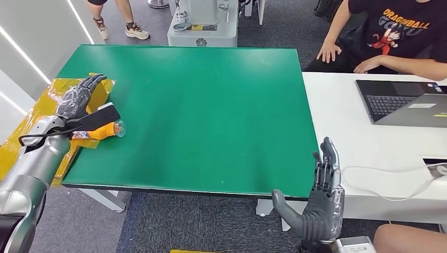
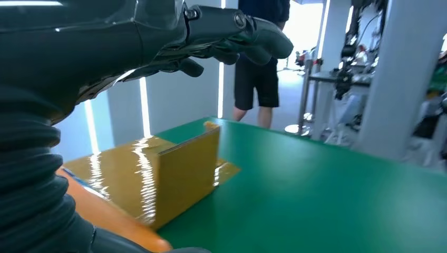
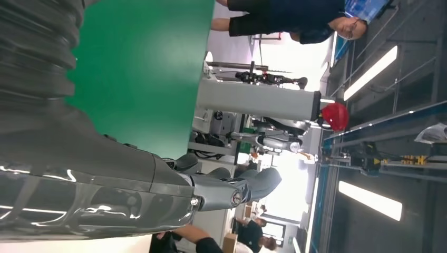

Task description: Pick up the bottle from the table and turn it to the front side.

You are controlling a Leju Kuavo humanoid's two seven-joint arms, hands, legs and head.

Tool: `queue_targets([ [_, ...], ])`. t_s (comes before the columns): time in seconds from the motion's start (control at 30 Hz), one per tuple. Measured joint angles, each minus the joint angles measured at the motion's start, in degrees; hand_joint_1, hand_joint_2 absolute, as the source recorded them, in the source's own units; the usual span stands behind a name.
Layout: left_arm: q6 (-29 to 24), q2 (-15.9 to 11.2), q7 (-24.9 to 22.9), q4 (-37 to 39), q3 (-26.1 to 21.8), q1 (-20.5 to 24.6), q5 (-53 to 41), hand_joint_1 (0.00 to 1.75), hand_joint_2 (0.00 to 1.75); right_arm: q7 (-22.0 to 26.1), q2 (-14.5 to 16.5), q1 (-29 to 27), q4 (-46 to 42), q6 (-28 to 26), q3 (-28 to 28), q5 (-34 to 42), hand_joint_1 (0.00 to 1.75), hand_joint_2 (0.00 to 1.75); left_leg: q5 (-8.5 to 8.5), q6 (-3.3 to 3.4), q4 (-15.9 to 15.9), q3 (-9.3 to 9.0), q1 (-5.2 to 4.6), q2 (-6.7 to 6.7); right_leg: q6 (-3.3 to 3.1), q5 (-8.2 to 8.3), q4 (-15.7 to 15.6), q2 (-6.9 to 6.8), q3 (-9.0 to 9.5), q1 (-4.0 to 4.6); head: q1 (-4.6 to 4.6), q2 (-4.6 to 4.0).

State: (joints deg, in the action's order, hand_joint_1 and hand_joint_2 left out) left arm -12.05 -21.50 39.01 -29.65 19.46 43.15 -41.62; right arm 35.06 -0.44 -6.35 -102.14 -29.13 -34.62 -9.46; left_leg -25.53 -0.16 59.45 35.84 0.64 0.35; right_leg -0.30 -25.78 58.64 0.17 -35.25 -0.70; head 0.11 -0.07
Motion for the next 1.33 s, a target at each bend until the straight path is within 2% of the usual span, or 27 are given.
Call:
queue_targets([
  [0.23,6.0,-0.4,0.1,-10.5,-1.0,-3.5,11.3,0.0,1.75,1.8,-0.1,-1.6,-0.2,-0.7,0.1,0.9,0.0,1.75,-0.01,-0.01,0.0,0.0,0.0,0.0,0.0,0.0,0.0,0.0,0.0,0.0,-0.01,0.0],
  [0.4,6.9,-0.8,-1.0,-18.9,-1.0,-7.1,18.5,0.0,1.75,2.9,-0.1,-2.1,-0.4,0.4,0.1,1.4,0.0,1.75,-0.01,-0.02,0.0,-0.01,0.0,0.01,0.0,-0.01,0.0,0.01,-0.01,0.0,-0.01,0.0],
  [0.53,6.0,0.8,-1.7,-26.0,-1.2,-9.6,24.5,0.0,1.75,3.3,-0.1,-1.9,-0.5,1.9,0.1,1.5,0.0,1.75,-0.01,-0.02,0.0,-0.01,-0.01,-0.07,0.0,-0.01,0.0,-0.08,0.02,-0.01,0.0,0.0],
  [0.63,4.3,4.7,-0.6,-30.4,-1.5,-11.2,31.0,0.0,1.75,3.3,0.0,-1.5,-0.5,2.2,0.1,1.5,0.0,1.75,-0.01,-0.02,0.0,-0.03,-0.04,-0.12,0.02,0.0,-0.1,-0.13,0.07,-0.04,-0.01,0.0],
  [0.73,0.3,11.9,0.6,-35.4,-1.4,-14.2,41.7,0.0,1.75,3.3,0.3,-0.9,-0.5,1.7,0.1,1.9,0.0,1.75,-0.03,0.0,0.0,-0.04,-0.09,-0.22,0.06,0.01,-0.1,-0.22,0.15,-0.08,0.0,0.0],
  [0.87,-1.3,21.7,1.2,-45.9,0.7,-22.4,57.7,0.0,1.75,2.7,0.7,-0.2,-0.6,1.6,0.0,3.2,0.0,1.75,-0.13,0.12,0.0,-0.05,-0.13,-0.13,0.11,-0.01,-0.2,-0.14,0.2,-0.1,0.0,0.0],
  [0.93,-2.2,25.0,1.2,-50.9,2.5,-26.7,62.4,0.0,1.75,2.0,0.8,-0.1,-1.0,1.8,0.0,3.4,0.0,1.75,-0.17,0.14,0.0,-0.04,-0.12,-0.12,0.14,-0.03,-0.2,-0.12,0.19,-0.09,0.01,0.0],
  [1.1,-2.4,28.1,1.0,-57.4,4.4,-33.1,61.4,0.0,1.75,0.9,1.1,-0.1,-1.8,2.2,0.0,3.3,0.0,1.75,-0.19,0.12,0.0,-0.05,-0.07,-0.15,0.19,-0.12,-0.2,-0.16,0.19,-0.06,-0.01,0.0],
  [1.33,-5.0,30.3,-3.3,-60.6,3.7,-39.7,44.1,0.0,1.75,0.7,2.3,-0.7,-1.8,2.5,0.0,3.8,0.0,1.75,-0.17,0.07,0.0,-0.08,-0.03,-0.15,0.16,-0.14,-0.1,-0.17,0.19,-0.02,-0.01,0.0],
])
